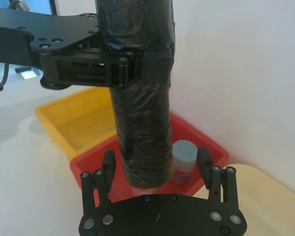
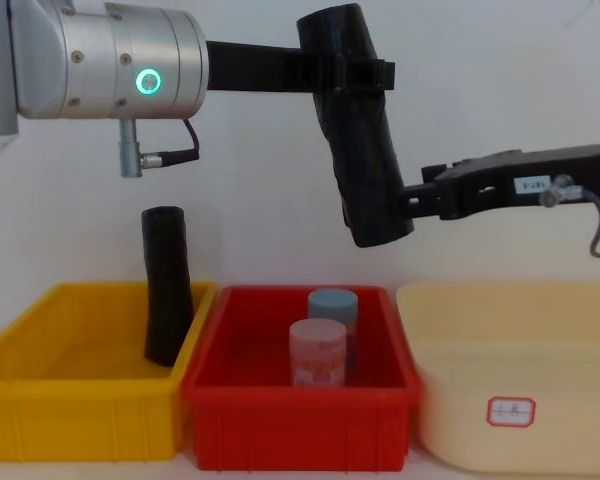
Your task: Pick up the garbage bag with the one hand and transfer it to the other hand.
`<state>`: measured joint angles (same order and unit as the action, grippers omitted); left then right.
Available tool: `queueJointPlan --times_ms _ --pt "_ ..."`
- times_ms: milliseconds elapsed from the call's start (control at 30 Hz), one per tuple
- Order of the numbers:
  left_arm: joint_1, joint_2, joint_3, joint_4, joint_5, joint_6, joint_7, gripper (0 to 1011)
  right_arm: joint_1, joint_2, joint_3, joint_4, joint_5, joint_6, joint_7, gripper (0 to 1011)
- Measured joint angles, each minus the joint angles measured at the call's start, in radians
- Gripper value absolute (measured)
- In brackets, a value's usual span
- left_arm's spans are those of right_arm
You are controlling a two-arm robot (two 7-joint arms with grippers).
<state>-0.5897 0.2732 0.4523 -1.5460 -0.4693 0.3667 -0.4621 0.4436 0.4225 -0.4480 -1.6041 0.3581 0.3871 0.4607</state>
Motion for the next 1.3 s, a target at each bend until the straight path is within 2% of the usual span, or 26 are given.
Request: queueJointPlan --times_ms 867,1300 --pt "0.0 0.0 0.0 0.0 0.0 0.0 0.0 466 0.088 -0.079 -0.084 0.122 -0.006 -0.036 0.003 1001" --pt "0.0 0.0 0.0 0.0 0.0 0.0 0.0 466 0.116 -0.104 -0.109 0.177 -0.007 -0.059 0.005 1001"
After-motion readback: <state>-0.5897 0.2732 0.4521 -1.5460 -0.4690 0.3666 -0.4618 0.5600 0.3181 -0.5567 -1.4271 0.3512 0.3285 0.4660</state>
